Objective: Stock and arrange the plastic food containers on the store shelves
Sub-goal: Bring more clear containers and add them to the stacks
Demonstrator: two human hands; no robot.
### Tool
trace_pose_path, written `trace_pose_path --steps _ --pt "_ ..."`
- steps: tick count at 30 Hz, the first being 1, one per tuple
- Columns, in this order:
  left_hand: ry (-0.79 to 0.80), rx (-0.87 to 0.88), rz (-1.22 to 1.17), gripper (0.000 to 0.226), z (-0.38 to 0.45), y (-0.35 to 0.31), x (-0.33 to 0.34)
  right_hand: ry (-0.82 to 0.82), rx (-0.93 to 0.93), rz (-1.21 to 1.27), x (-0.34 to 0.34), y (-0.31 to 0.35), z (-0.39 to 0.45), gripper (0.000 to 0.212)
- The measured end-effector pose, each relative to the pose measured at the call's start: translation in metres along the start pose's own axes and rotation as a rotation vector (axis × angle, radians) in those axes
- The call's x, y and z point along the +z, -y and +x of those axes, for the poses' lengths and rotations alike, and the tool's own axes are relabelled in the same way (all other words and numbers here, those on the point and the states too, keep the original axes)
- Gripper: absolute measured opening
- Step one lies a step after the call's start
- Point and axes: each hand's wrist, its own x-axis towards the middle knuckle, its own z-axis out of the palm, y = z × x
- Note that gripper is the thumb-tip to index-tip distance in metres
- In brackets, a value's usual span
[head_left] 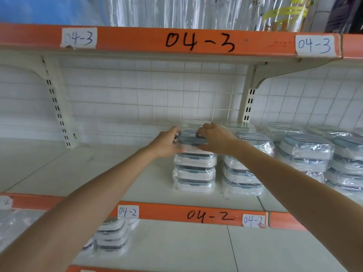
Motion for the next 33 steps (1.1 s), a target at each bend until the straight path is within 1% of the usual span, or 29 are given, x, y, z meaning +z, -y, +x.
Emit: trace_pose_path --steps 3,6,7,9,11,14,17,23,28,31,33 --pt "0.063 -0.024 0.084 0.064 -0.009 0.004 -0.007 -0.007 0.018 -0.05 -0.001 0.008 -0.003 0.048" --pt "0.157 0.041 0.359 0.042 -0.02 0.013 -0.024 -0.075 0.01 -0.093 -0.007 0.023 -0.003 0.048" --pt "0.178 0.068 0.449 0.037 -0.026 0.017 -0.03 -0.111 -0.002 -0.089 -0.009 0.033 -0.003 0.049" --pt "0.225 0.09 0.562 0.035 -0.042 0.028 -0.04 -0.156 -0.03 -0.06 -0.013 0.058 -0.002 0.05" --pt "0.285 0.097 0.61 0.034 -0.061 0.043 -0.051 -0.129 -0.081 -0.029 -0.014 0.088 0.001 0.049" --pt "0.341 0.114 0.647 0.034 -0.09 0.07 -0.07 -0.003 -0.195 -0.044 -0.007 0.135 0.008 0.05" --pt "0.362 0.102 0.658 0.034 -0.123 0.102 -0.093 0.094 -0.247 -0.049 0.002 0.182 0.015 0.052" --pt "0.337 0.03 0.603 0.025 -0.19 0.164 -0.118 0.185 -0.311 0.024 0.027 0.265 0.019 0.049" --pt "0.36 0.014 0.5 0.018 -0.235 0.201 -0.111 0.223 -0.334 0.194 0.057 0.313 0.006 0.045" --pt "0.334 0.022 0.512 0.024 -0.259 0.225 -0.088 0.266 -0.319 0.252 0.09 0.332 -0.009 0.046" --pt "0.335 0.003 0.544 0.027 -0.274 0.242 -0.065 0.337 -0.301 0.266 0.118 0.341 -0.021 0.047"
